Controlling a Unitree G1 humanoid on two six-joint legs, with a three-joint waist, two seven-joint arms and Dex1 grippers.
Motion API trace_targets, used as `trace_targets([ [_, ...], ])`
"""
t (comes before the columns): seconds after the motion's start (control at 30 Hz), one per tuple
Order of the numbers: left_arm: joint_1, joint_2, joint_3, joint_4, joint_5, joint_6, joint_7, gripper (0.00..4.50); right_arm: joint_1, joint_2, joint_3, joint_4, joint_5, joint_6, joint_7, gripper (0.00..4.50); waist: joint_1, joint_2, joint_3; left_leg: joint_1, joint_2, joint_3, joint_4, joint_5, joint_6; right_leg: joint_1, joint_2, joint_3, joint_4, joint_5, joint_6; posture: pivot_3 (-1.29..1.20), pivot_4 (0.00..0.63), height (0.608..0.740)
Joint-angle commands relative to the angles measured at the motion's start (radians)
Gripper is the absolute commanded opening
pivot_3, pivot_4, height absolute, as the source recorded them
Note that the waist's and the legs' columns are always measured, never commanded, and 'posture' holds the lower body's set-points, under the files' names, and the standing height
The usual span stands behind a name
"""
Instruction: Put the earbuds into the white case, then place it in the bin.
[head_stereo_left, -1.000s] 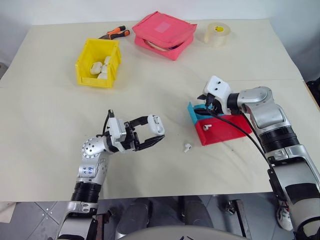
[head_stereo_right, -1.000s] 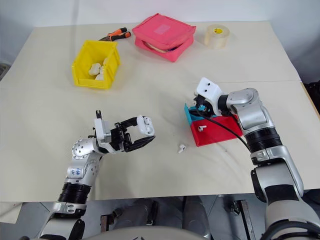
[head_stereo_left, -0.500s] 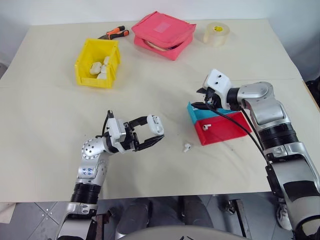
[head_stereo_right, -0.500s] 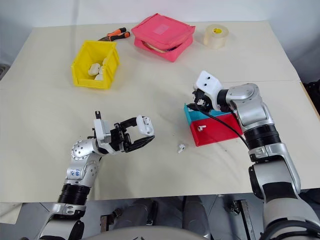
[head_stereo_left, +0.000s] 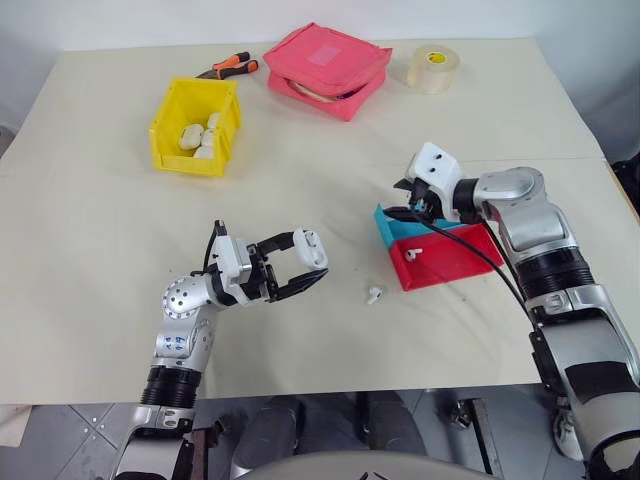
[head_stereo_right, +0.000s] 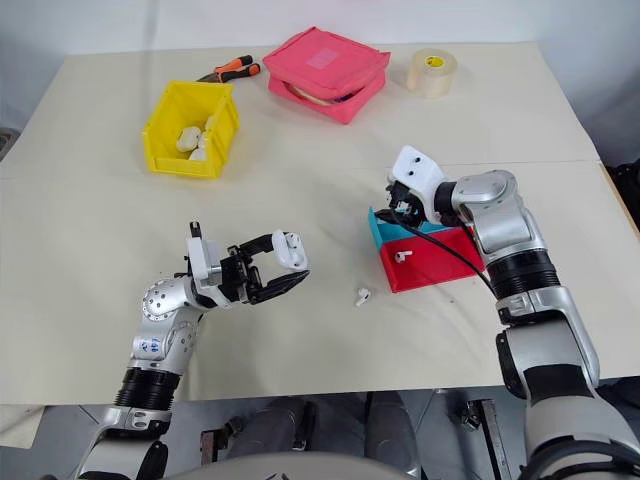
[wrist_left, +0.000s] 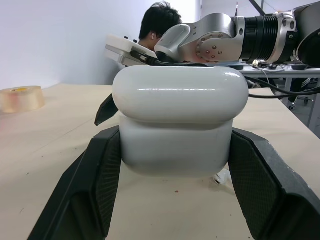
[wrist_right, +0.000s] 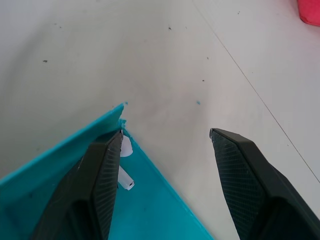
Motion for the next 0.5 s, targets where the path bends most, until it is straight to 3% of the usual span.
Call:
trace_targets([
  [0.03, 0.001, 0.001, -0.003, -0.039, -0.009, -0.008, 0.000, 2.80, -0.001, -0.031, -0.015, 0.007, -0.013, -0.015, 0.012, 2.90, 0.000, 0.000, 0.000, 0.000, 0.000, 0.000, 0.000, 0.000, 0.000, 0.000, 0.000, 0.000, 0.000, 0.000, 0.000, 0.00, 0.150, 0.740],
  [0.5, -0.020, -0.001, 0.000, -0.014, -0.008, -0.011, -0.008, 2.80, -0.016, -0.083, -0.023, 0.025, -0.032, -0.043, 0.040, 2.90, 0.000, 0.000, 0.000, 0.000, 0.000, 0.000, 0.000, 0.000, 0.000, 0.000, 0.000, 0.000, 0.000, 0.000, 0.000, 0.00, 0.150, 0.740],
])
